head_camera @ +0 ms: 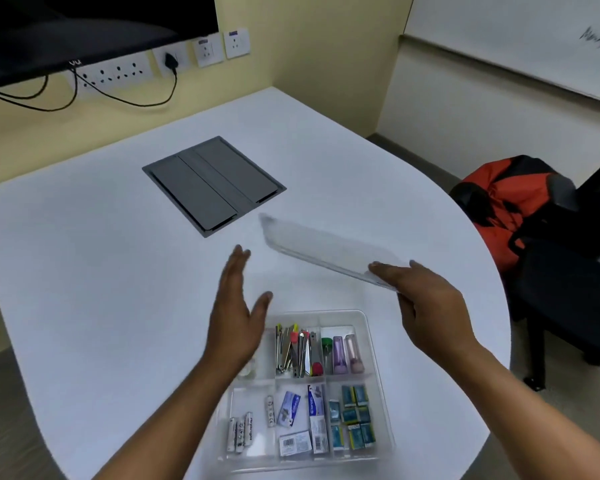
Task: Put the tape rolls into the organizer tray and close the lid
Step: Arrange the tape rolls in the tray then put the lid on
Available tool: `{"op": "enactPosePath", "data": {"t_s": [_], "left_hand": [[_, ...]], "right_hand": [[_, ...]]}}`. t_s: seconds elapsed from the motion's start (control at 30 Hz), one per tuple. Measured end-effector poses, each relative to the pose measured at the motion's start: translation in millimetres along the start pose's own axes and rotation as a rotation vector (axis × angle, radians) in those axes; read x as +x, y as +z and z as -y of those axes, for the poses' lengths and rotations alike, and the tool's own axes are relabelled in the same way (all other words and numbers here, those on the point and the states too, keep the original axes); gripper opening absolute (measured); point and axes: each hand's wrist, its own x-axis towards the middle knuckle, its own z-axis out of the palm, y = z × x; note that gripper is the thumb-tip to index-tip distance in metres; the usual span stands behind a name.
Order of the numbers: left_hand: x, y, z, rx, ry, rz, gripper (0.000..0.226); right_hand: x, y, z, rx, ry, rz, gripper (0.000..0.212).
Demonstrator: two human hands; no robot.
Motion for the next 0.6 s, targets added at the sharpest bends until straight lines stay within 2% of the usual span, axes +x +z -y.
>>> {"op": "enactPosePath", "data": {"t_s": [0.13,0.23,0.33,0.4,0.47,0.53,0.6], "left_hand": [[12,-33,4,-0.102,-0.052,-0.073,0.075],[8,-52,9,-0.139,-0.050,-0.172,0.046],[0,-64,14,-0.309,-0.137,-0.231,0.015],[-8,-67,18,-0.392,-0.191,-0.259,0.010],[-17,-68,21,-0.432,-0.247,-0.299,0.016],[-24,-68,25,-0.486,-0.307,-0.317,0.017],[-30,-67,30,-0.548,-0.383,-0.308,0.014]], "right_hand": [[23,-4,16,0.100,-0.104,-0.013,0.046],[31,-6,26,0.148,-0.186,-0.025,0.032],[34,-7,32,0.212,-0.230,-0.062,0.029],[30,-4,32,0.246,-0.117,-0.112,0.040],[23,1,30,0.316,0.140,-0.138,0.056],[11,11,27,0.458,0.441,-0.095,0.064],[-5,25,24,0.608,0.666,-0.005,0.061]]}}
